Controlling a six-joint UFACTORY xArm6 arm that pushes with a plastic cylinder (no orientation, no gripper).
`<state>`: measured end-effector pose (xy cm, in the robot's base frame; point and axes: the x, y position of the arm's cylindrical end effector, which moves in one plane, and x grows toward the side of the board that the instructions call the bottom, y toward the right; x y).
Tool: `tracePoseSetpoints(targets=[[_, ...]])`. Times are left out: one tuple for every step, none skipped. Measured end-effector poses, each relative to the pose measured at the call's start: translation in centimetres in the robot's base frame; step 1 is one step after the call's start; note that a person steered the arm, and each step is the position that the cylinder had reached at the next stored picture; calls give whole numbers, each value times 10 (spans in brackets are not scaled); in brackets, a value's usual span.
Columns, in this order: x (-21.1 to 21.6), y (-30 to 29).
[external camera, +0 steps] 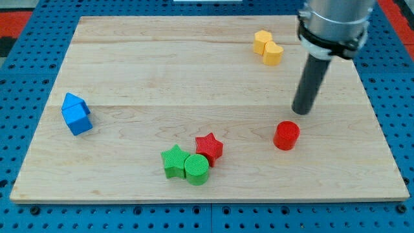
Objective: Move red circle closer to the green star and red star
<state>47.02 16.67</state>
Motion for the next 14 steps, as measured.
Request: tracePoseSetpoints(targets=[[45,0],[50,-28],[39,-86],[23,-128],[4,-168],[-7,-174],[-31,-183],[-31,-208],[-14,-199],[4,-196],[10,-196],[10,-196],[20,-197],[25,-197]])
